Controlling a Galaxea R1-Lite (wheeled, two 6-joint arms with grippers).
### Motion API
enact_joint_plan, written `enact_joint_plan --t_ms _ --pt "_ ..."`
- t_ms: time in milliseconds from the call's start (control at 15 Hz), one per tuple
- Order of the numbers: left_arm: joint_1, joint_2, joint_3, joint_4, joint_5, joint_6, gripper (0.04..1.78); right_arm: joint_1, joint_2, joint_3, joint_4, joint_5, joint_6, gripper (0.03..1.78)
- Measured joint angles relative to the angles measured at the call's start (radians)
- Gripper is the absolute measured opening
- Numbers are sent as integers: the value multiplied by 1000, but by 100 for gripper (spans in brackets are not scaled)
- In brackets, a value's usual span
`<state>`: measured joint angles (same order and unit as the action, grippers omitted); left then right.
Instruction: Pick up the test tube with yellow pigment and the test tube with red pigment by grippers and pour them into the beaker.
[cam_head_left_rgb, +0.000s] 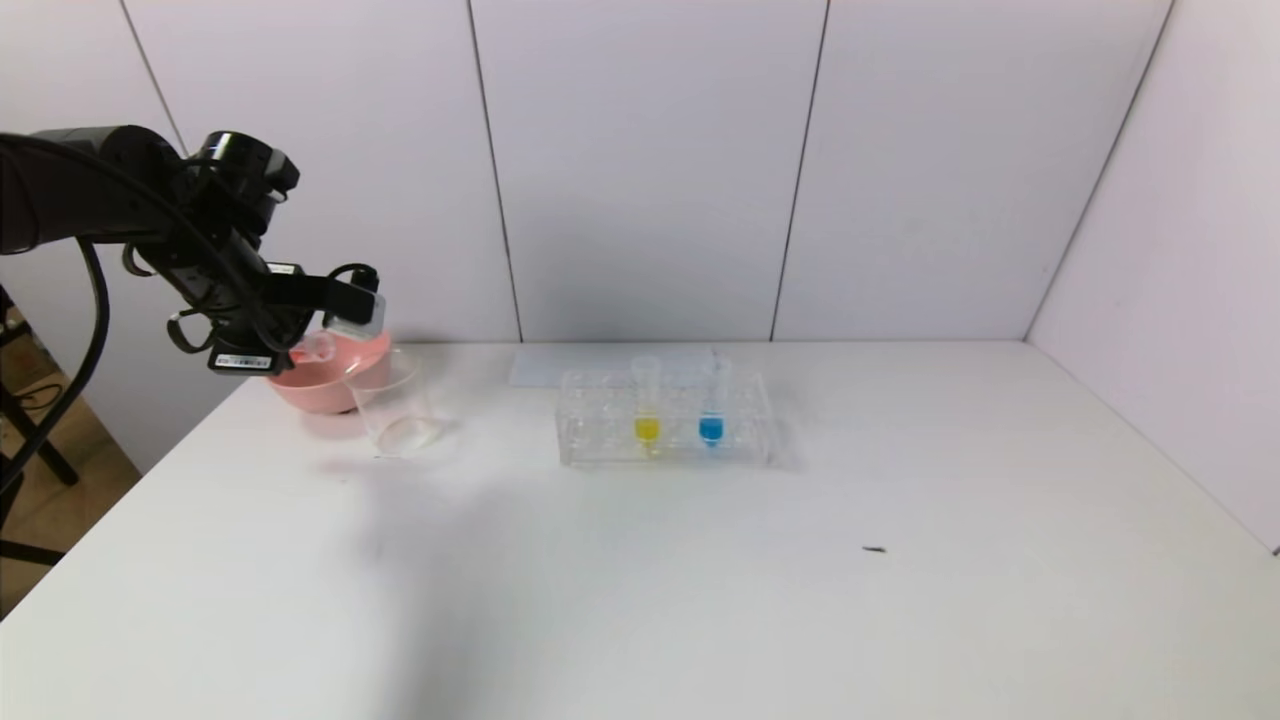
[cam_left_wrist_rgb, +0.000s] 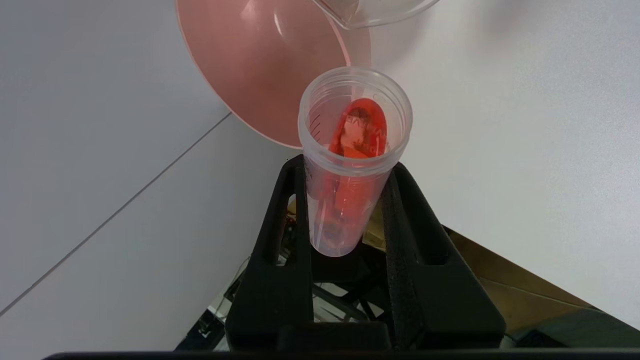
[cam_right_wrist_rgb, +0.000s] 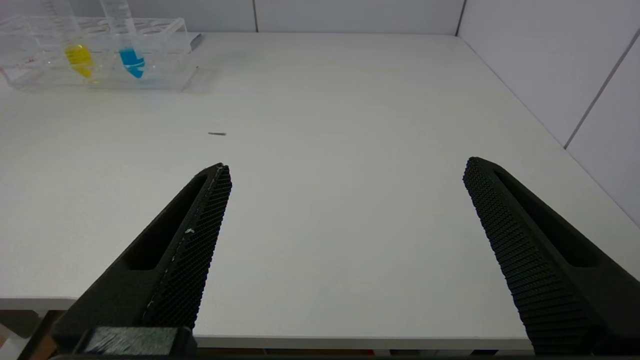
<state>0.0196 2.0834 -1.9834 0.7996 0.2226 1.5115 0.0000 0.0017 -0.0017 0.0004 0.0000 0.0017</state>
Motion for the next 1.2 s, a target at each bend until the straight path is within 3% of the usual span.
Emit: enact_joint_plan --t_ms 1200 --pt "-31 13 -5 -5 53 38 44 0 0 0 0 0 0 170"
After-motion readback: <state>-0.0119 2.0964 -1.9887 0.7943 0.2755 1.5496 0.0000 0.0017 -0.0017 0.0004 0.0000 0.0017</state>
